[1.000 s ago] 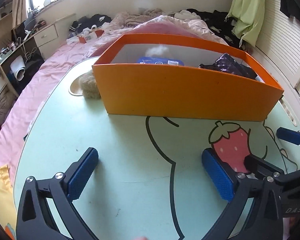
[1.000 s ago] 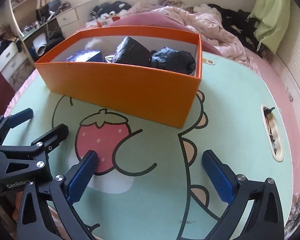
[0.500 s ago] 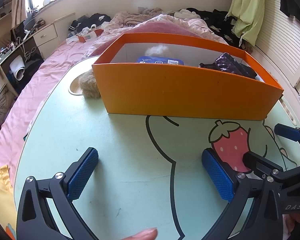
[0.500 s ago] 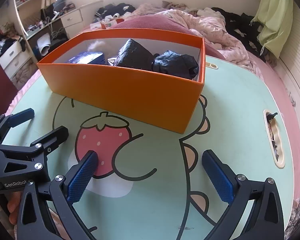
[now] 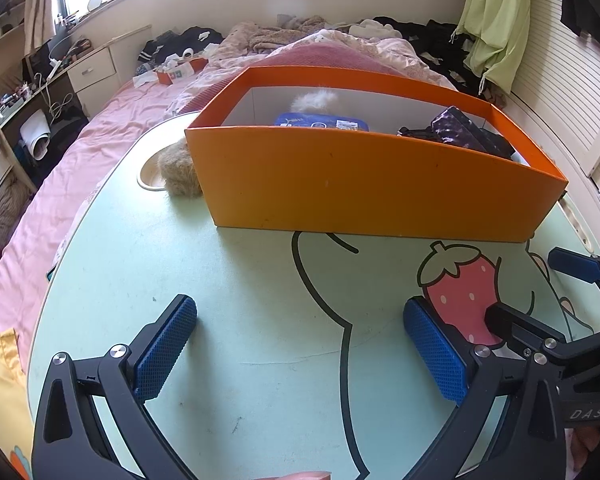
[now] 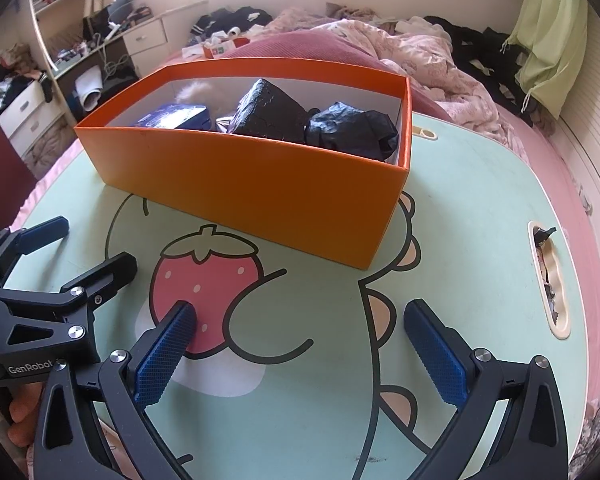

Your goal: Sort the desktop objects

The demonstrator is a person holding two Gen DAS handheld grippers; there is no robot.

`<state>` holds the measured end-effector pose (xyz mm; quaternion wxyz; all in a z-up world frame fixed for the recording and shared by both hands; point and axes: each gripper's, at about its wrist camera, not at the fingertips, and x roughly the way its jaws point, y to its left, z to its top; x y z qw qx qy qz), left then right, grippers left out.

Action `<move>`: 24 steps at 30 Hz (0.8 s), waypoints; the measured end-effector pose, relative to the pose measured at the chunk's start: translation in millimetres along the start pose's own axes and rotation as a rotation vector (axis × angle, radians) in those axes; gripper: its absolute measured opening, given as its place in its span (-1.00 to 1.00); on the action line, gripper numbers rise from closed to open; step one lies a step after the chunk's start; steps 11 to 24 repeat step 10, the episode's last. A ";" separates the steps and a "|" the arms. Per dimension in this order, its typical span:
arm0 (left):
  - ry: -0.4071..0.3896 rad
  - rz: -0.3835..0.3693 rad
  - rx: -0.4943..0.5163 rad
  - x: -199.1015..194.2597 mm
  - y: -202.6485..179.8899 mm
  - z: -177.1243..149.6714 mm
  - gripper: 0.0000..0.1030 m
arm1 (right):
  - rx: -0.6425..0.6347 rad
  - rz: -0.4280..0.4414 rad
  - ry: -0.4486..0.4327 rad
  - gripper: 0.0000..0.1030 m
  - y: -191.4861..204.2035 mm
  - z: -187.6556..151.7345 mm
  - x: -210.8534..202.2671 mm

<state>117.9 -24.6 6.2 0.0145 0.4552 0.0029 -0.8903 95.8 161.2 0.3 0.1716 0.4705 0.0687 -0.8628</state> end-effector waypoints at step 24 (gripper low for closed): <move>-0.003 0.001 -0.001 0.3 1.2 0.9 0.99 | 0.000 0.000 0.000 1.00 0.0 -0.1 0.1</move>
